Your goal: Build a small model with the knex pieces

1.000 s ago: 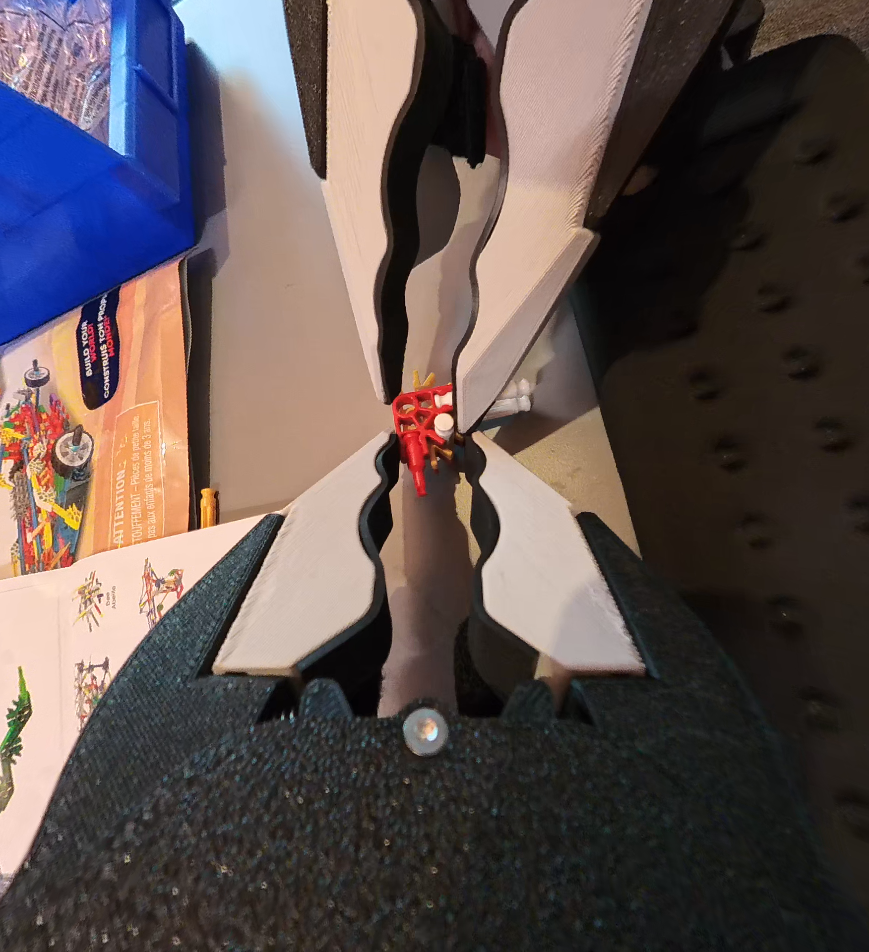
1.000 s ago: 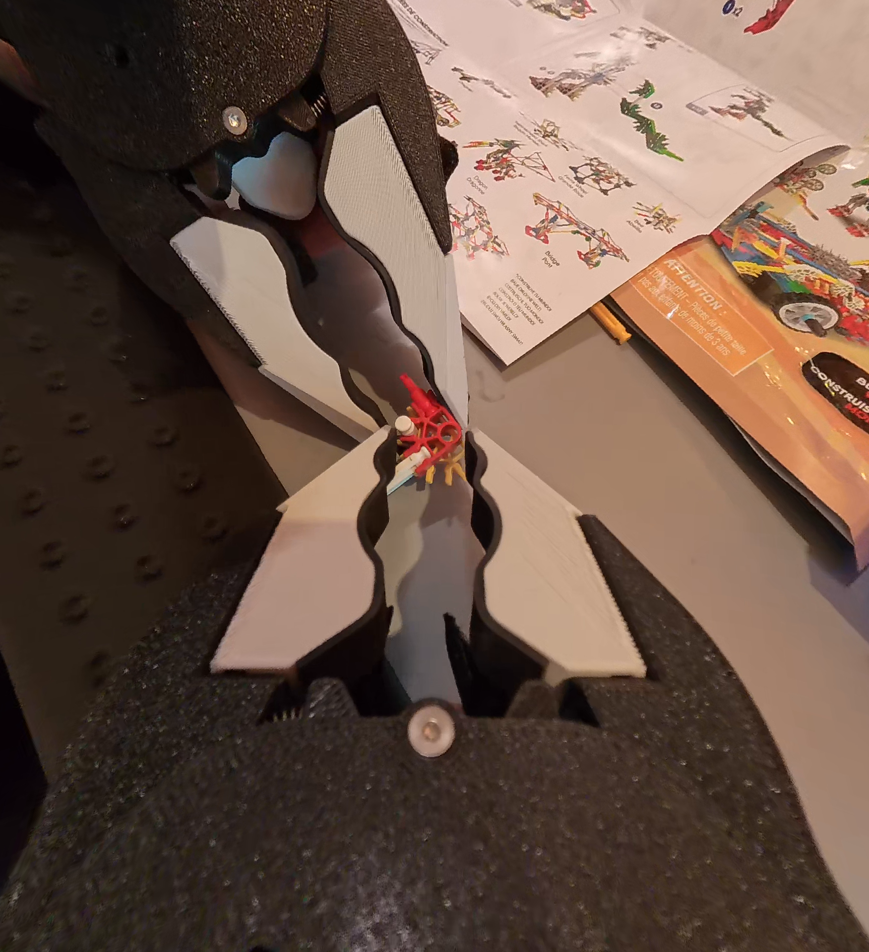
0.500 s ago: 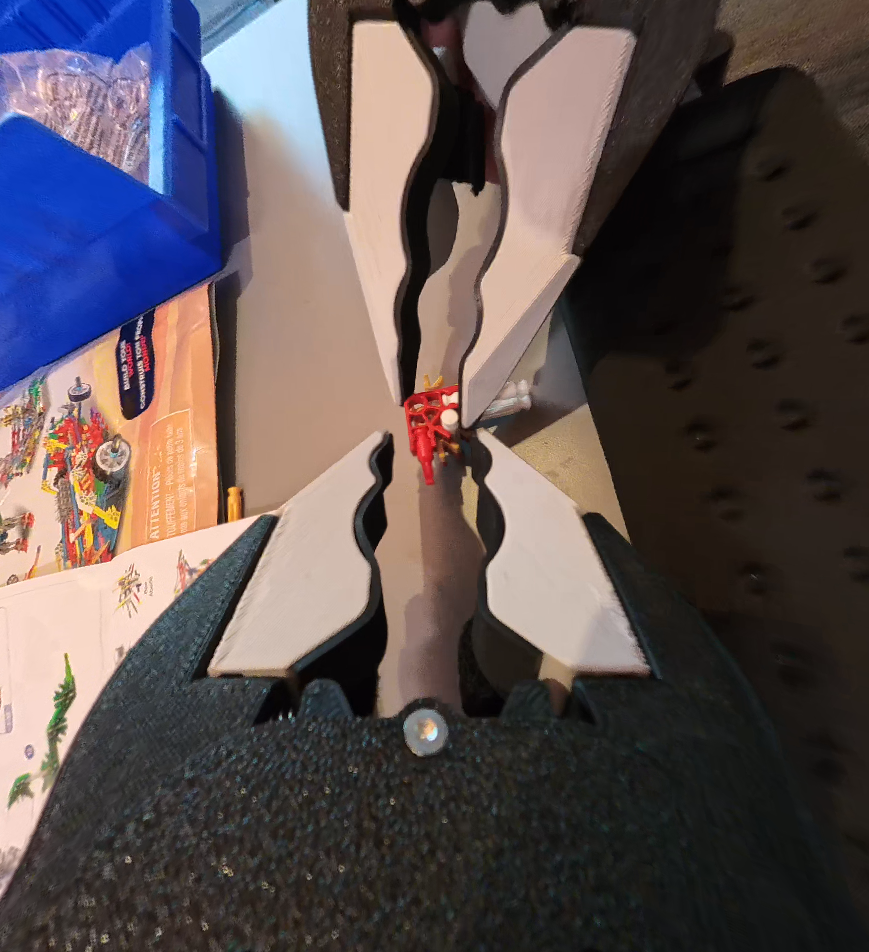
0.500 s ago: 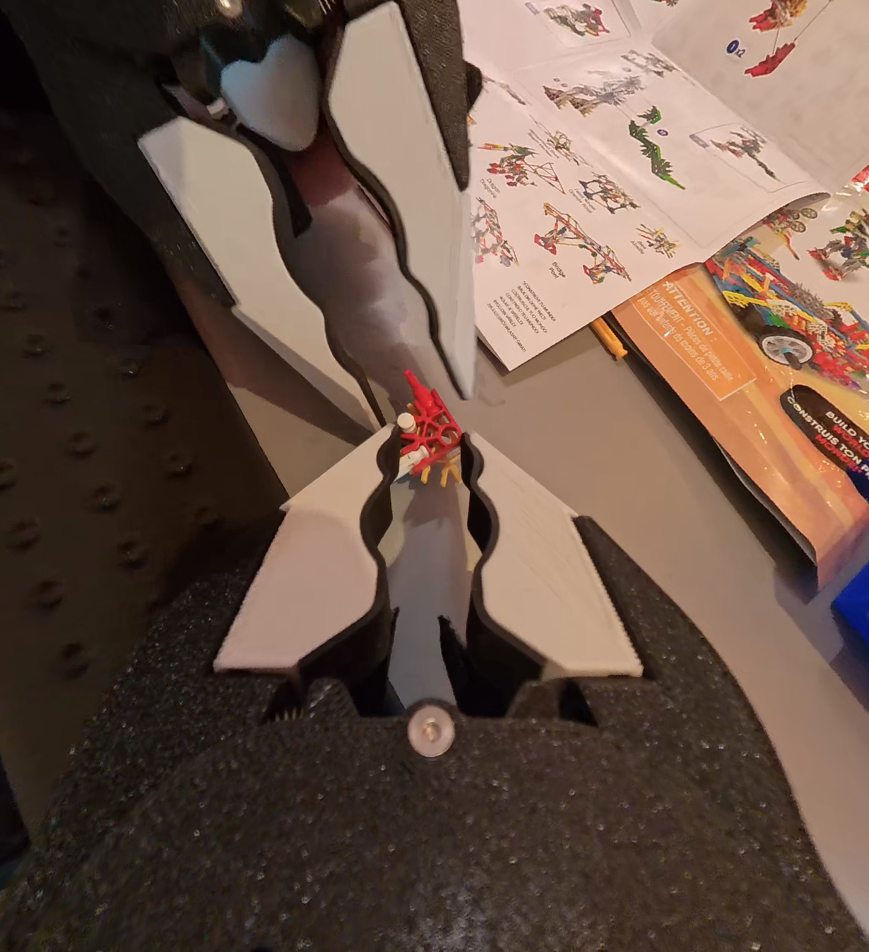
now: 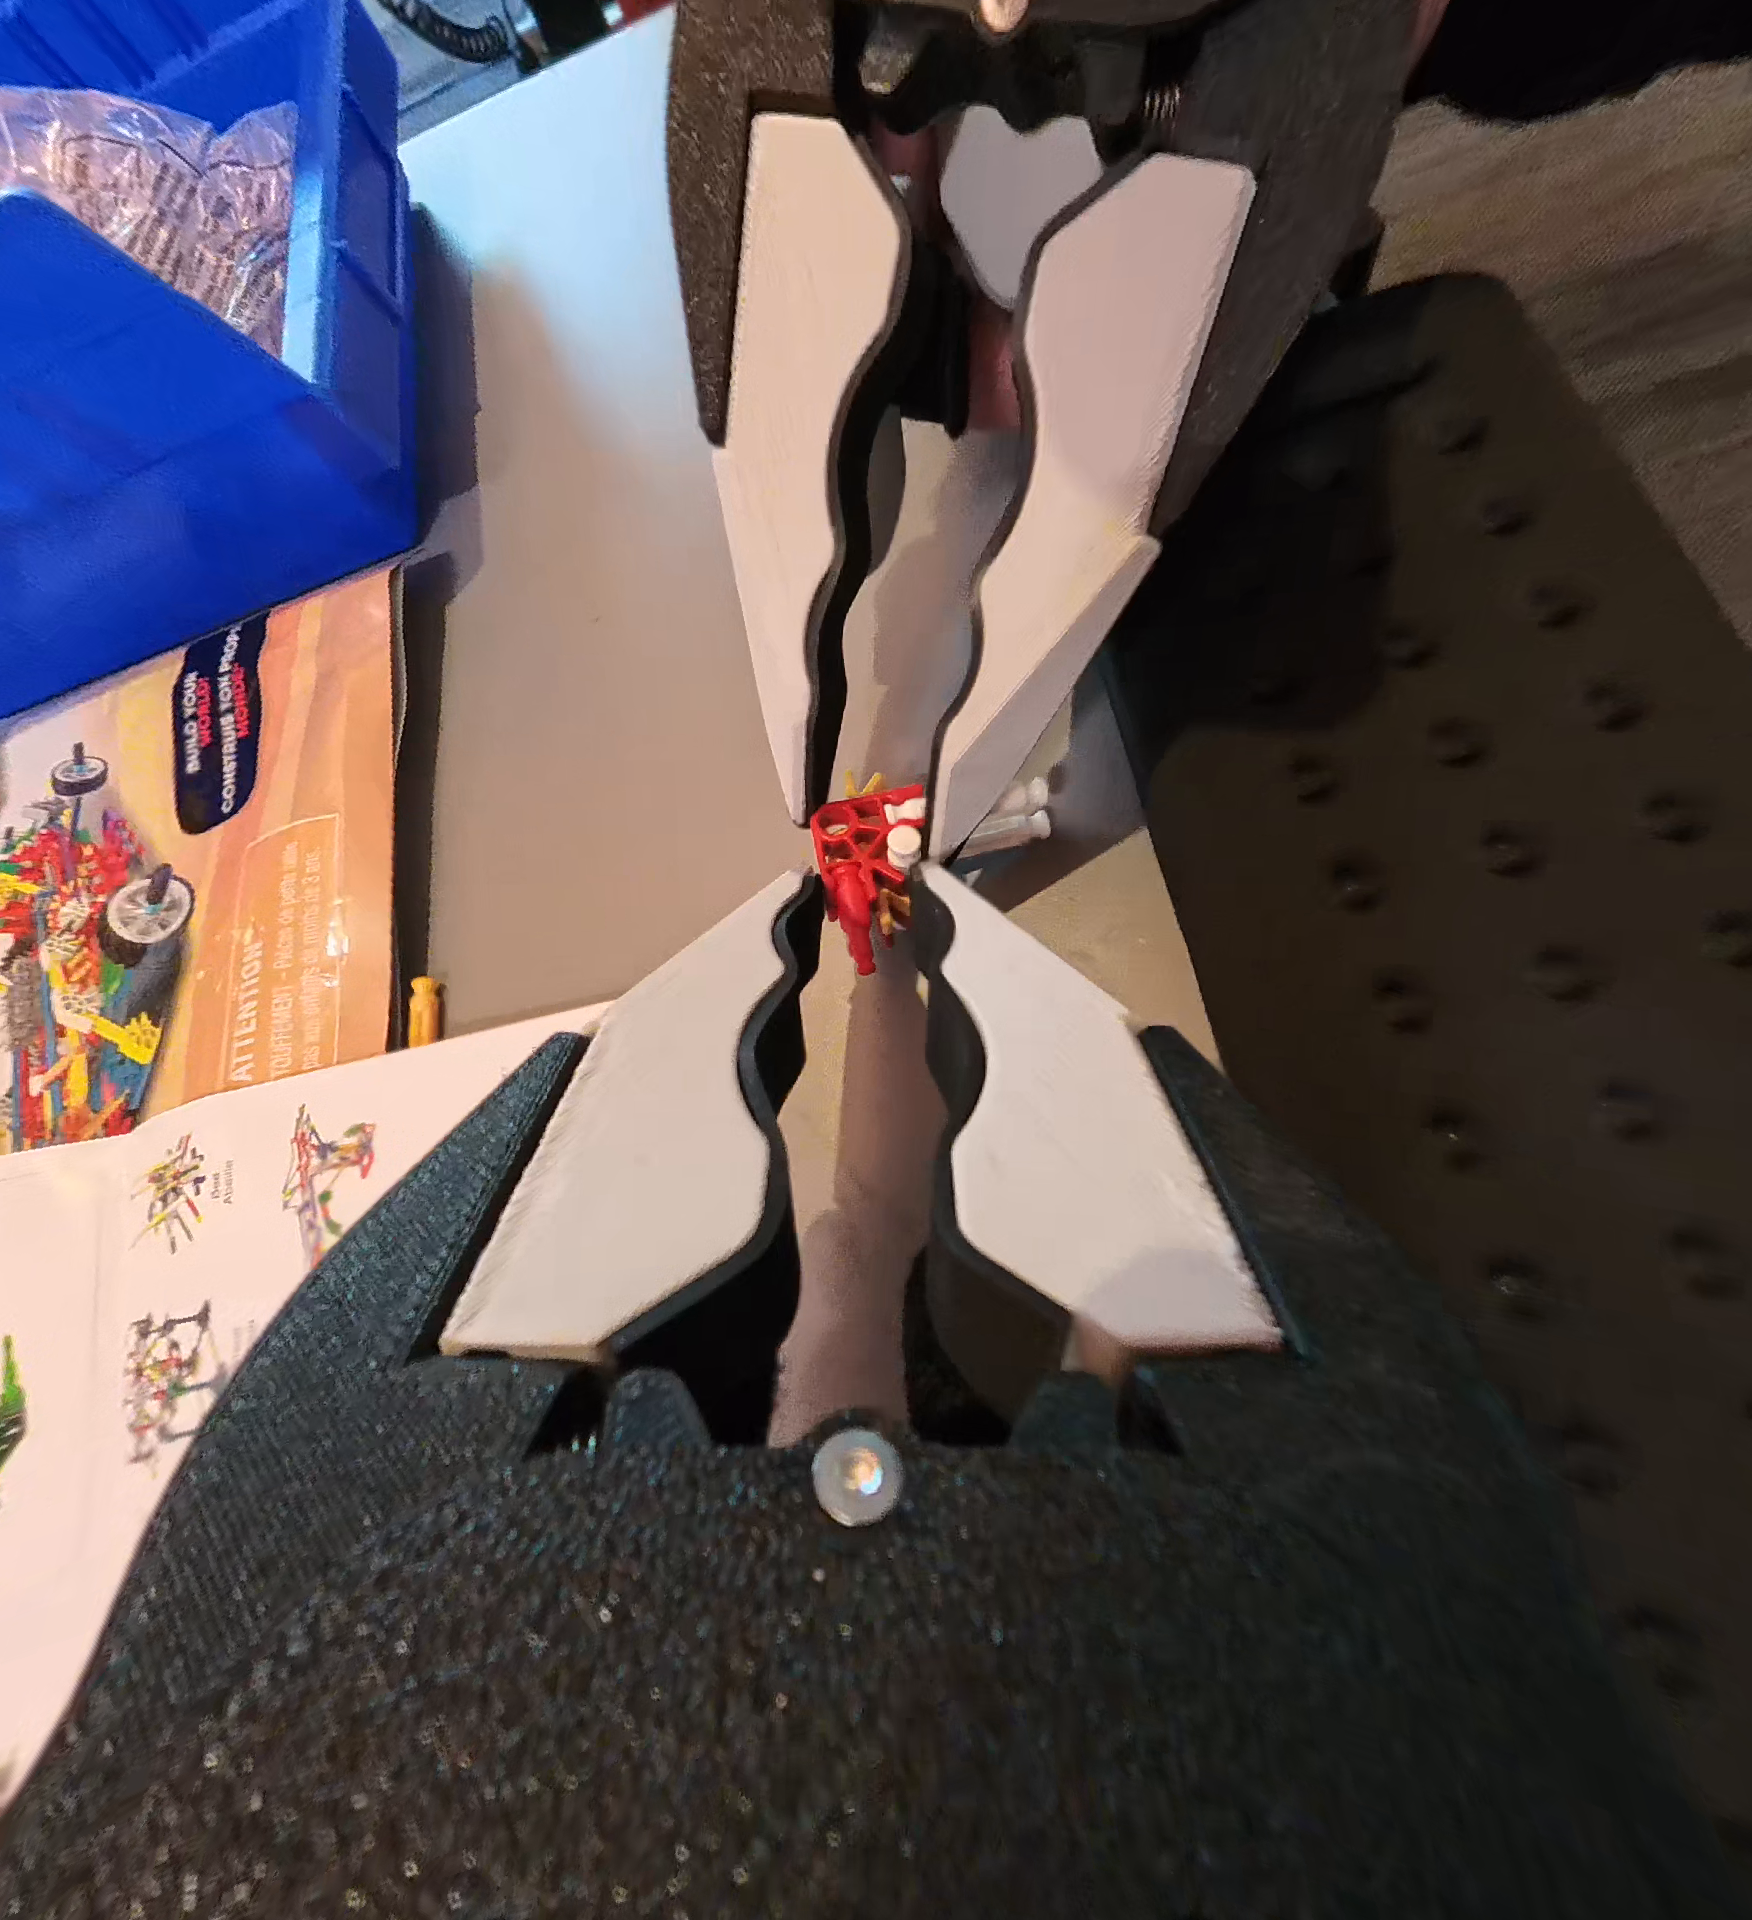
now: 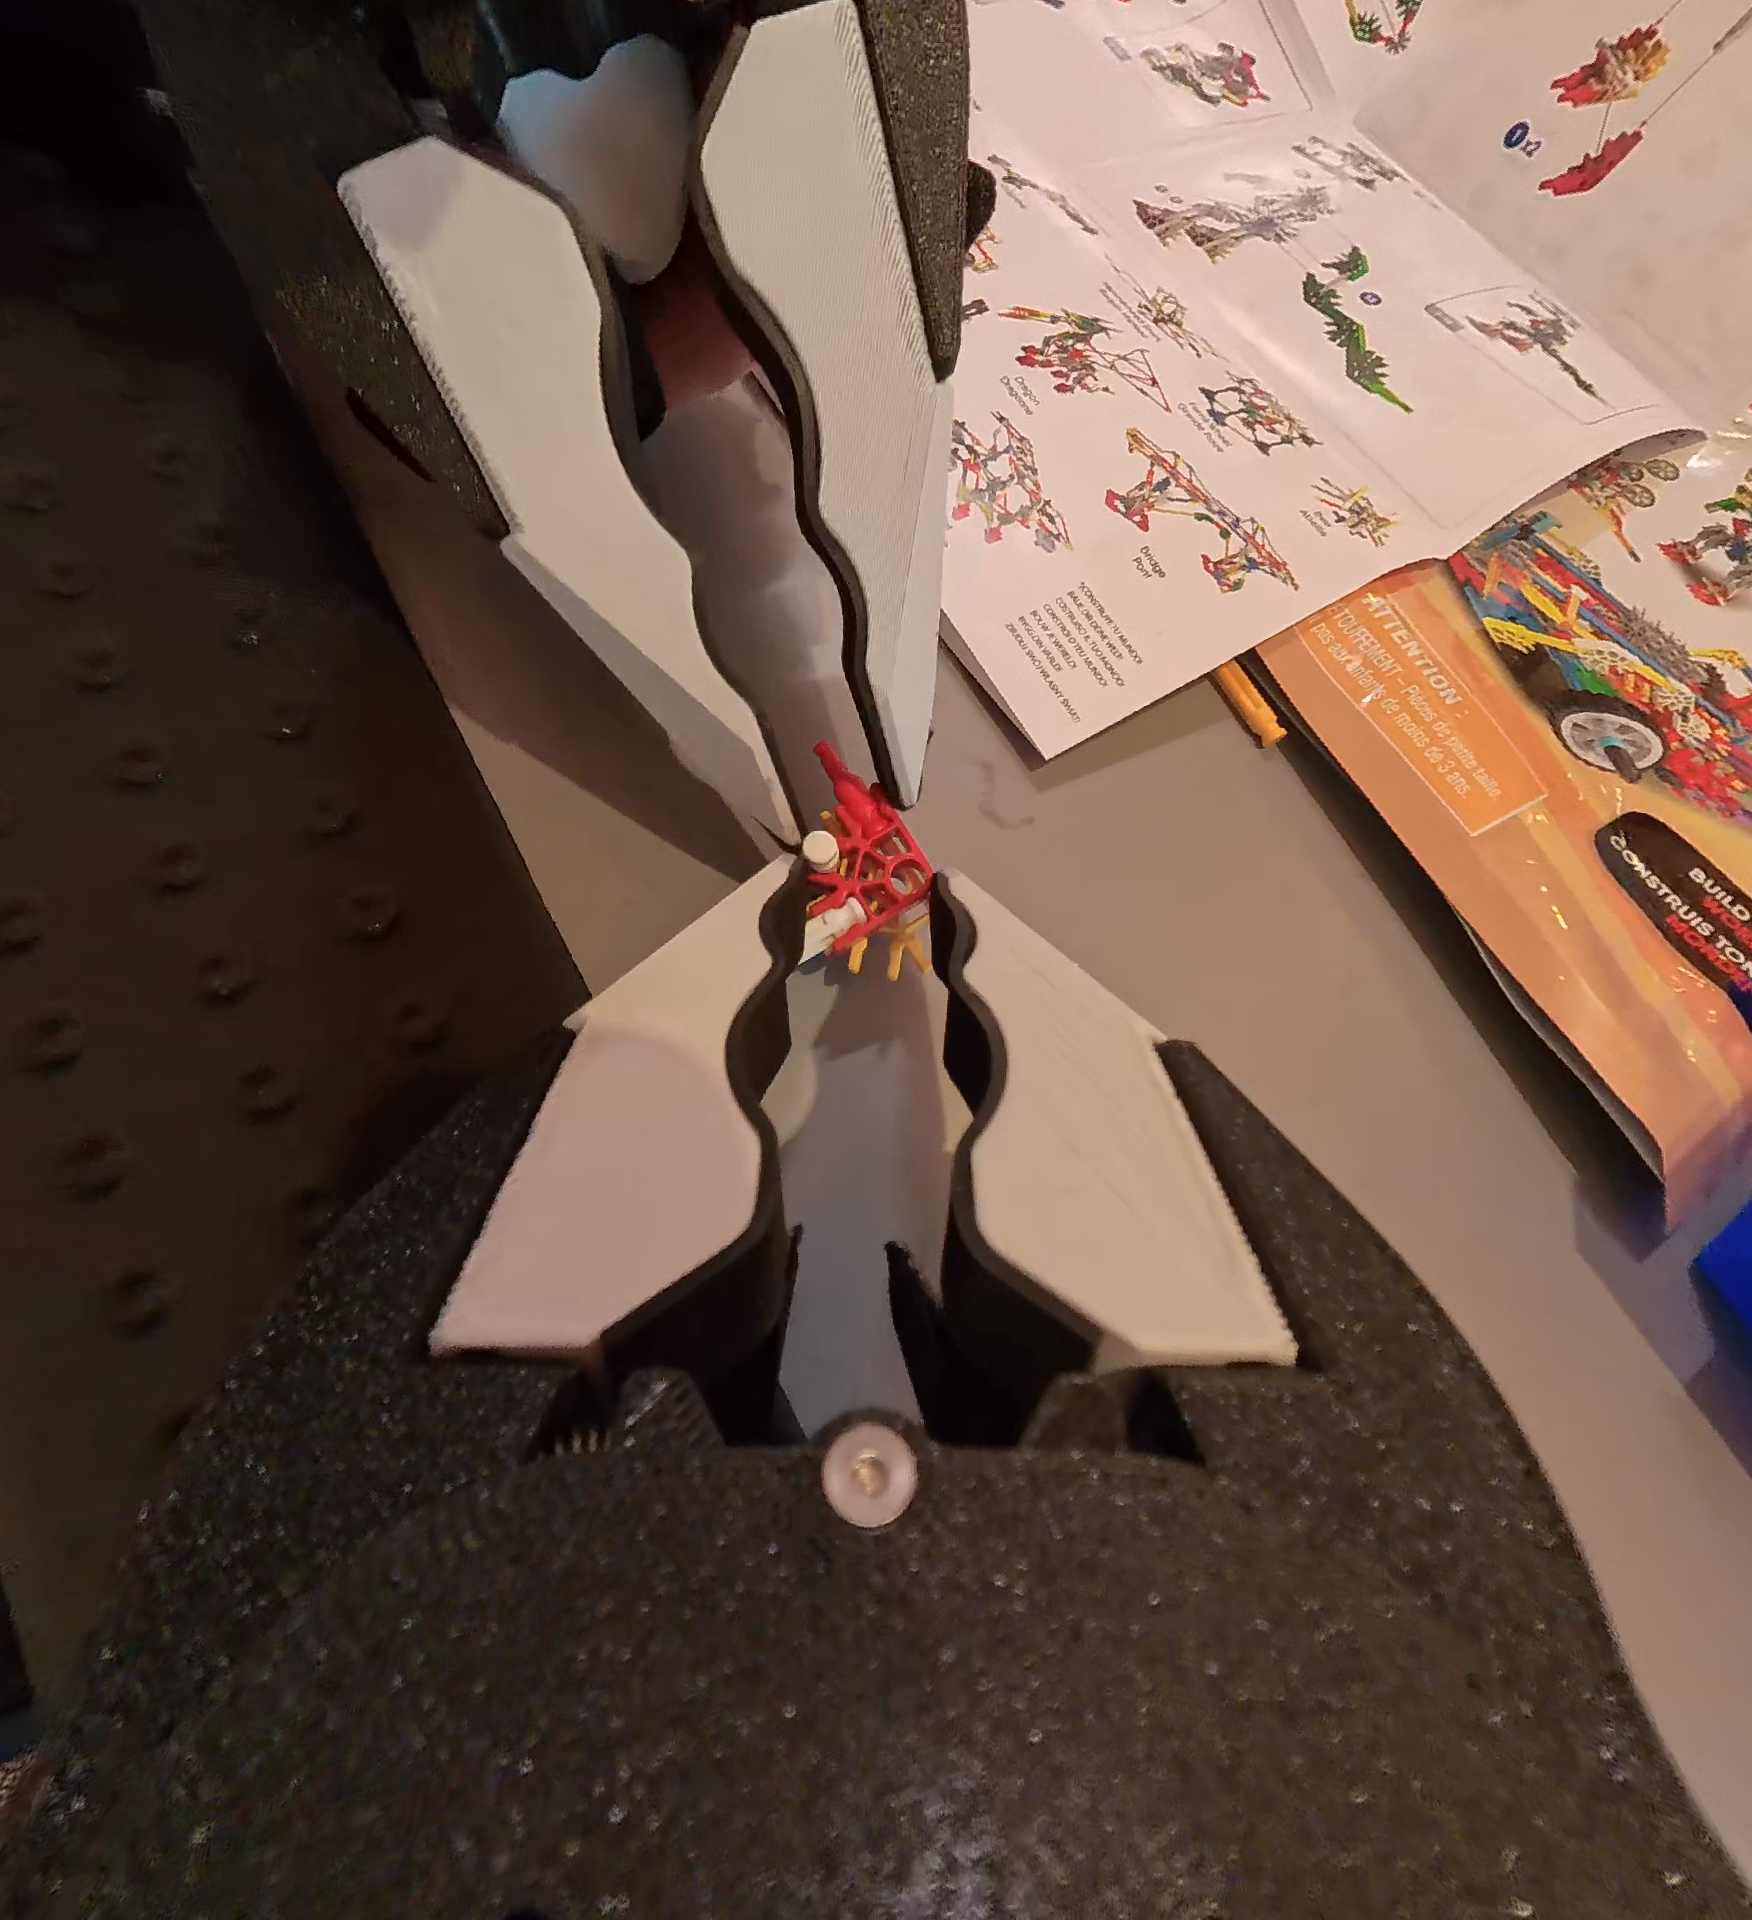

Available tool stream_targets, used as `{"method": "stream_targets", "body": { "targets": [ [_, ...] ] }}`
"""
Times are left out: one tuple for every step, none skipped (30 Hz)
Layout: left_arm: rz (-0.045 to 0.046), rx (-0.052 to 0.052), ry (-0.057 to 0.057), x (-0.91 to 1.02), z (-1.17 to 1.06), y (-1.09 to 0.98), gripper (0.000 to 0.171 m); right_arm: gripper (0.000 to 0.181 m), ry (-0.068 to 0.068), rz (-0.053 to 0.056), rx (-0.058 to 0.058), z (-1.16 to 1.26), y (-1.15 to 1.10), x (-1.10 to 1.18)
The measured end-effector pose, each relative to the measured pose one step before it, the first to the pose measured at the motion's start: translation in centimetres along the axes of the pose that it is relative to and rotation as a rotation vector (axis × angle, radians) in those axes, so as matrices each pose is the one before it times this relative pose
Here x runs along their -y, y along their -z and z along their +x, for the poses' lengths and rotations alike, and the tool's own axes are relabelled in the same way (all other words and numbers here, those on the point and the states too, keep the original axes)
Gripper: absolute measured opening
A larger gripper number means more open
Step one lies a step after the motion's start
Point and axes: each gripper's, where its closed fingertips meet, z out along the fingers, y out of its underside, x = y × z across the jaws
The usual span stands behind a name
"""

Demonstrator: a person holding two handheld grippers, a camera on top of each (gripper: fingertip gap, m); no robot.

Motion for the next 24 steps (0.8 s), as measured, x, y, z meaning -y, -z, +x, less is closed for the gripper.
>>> {"method": "stream_targets", "body": {
  "targets": [
    [0.02761, -0.0112, 0.0200, 0.358, 0.021, 0.146, 0.012, 0.023, 0.0013, -0.0002, -0.0001, 0.033, -0.007, -0.039],
    [0.01762, -0.0134, 0.0207, 0.246, 0.065, 0.085, 0.010, 0.024, 0.0041, -0.0038, -0.0027, 0.034, -0.035, -0.075],
    [0.00326, -0.0007, 0.0051, 0.034, -0.061, 0.007, 0.009, 0.024, 0.0040, -0.0035, -0.0033, 0.023, -0.038, -0.066],
    [-0.01850, 0.0099, -0.0197, -0.274, -0.085, -0.064, 0.009, 0.024, 0.0015, 0.0009, -0.0004, -0.014, -0.014, 0.013],
    [0.00390, -0.0015, -0.0121, 0.100, 0.167, -0.033, 0.005, 0.024, 0.0004, -0.0008, 0.0008, 0.021, 0.007, -0.019],
    [0.00124, -0.0012, 0.0034, 0.052, 0.122, -0.088, 0.003, 0.023, -0.0016, -0.0011, 0.0019, 0.016, 0.013, -0.044],
    [0.00128, 0.0051, -0.0038, -0.001, -0.004, -0.049, 0.003, 0.023, -0.0022, 0.0002, 0.0018, 0.013, 0.004, -0.026],
    [-0.00150, 0.0048, -0.0075, -0.009, -0.034, 0.012, 0.003, 0.023, 0.0004, 0.0005, 0.0003, -0.005, -0.002, -0.007],
    [-0.00304, 0.0080, -0.0024, -0.005, -0.097, 0.003, 0.005, 0.023, 0.0016, -0.0014, 0.0003, 0.003, -0.001, 0.003],
    [-0.00176, 0.0098, 0.0006, 0.000, -0.148, 0.026, 0.008, 0.023, 0.0016, -0.0015, 0.0023, -0.023, -0.008, 0.006],
    [-0.00248, 0.0093, -0.0022, -0.023, -0.171, 0.077, 0.012, 0.023, 0.0012, 0.0002, 0.0051, -0.094, -0.021, 0.038],
    [-0.00526, 0.0058, -0.0001, -0.031, -0.126, 0.131, 0.015, 0.023, 0.0021, 0.0007, 0.0047, -0.120, -0.042, 0.054],
    [-0.00582, 0.0018, 0.0045, -0.058, -0.083, 0.089, 0.017, 0.023, 0.0031, -0.0005, 0.0008, -0.056, -0.028, 0.045],
    [-0.00146, 0.0049, 0.0055, 0.002, -0.075, 0.029, 0.019, 0.023, 0.0013, -0.0011, -0.0004, 0.002, -0.003, 0.009],
    [-0.00057, -0.0056, -0.0009, -0.012, 0.133, -0.014, 0.018, 0.023, -0.0012, 0.0002, 0.0007, 0.002, -0.008, 0.004],
    [-0.00235, -0.0100, 0.0009, -0.024, 0.181, -0.012, 0.016, 0.023, -0.0011, 0.0017, 0.0007, -0.005, -0.001, -0.001],
    [-0.00766, -0.0023, 0.0029, -0.082, 0.006, 0.004, 0.018, 0.023, 0.0004, 0.0011, -0.0001, 0.008, 0.002, -0.006],
    [-0.01549, -0.0030, -0.0051, -0.246, 0.000, -0.018, 0.020, 0.023, 0.0018, -0.0004, -0.0005, -0.008, 0.000, 0.003],
    [-0.00843, -0.0137, -0.0031, -0.182, 0.146, 0.000, 0.020, 0.023, 0.0012, -0.0007, -0.0001, -0.004, -0.007, 0.015],
    [0.00408, -0.0137, 0.0112, 0.002, 0.110, -0.006, 0.020, 0.023, 0.0018, -0.0001, -0.0001, -0.010, -0.017, 0.018],
    [0.00723, -0.0014, 0.0101, 0.076, -0.029, -0.063, 0.020, 0.023, 0.0021, 0.0001, 0.0008, -0.030, -0.019, 0.023],
    [0.00292, 0.0065, 0.0001, 0.036, -0.090, -0.078, 0.016, 0.023, 0.0015, -0.0005, 0.0018, -0.025, -0.015, 0.023],
    [0.00467, -0.0023, -0.0020, 0.090, 0.040, -0.038, 0.015, 0.023, 0.0006, -0.0006, 0.0012, -0.004, -0.027, 0.015],
    [0.00313, -0.0075, 0.0034, 0.049, 0.105, -0.020, 0.014, 0.023, -0.0001, -0.0001, 0.0011, 0.000, -0.008, 0.015]
  ]
}}
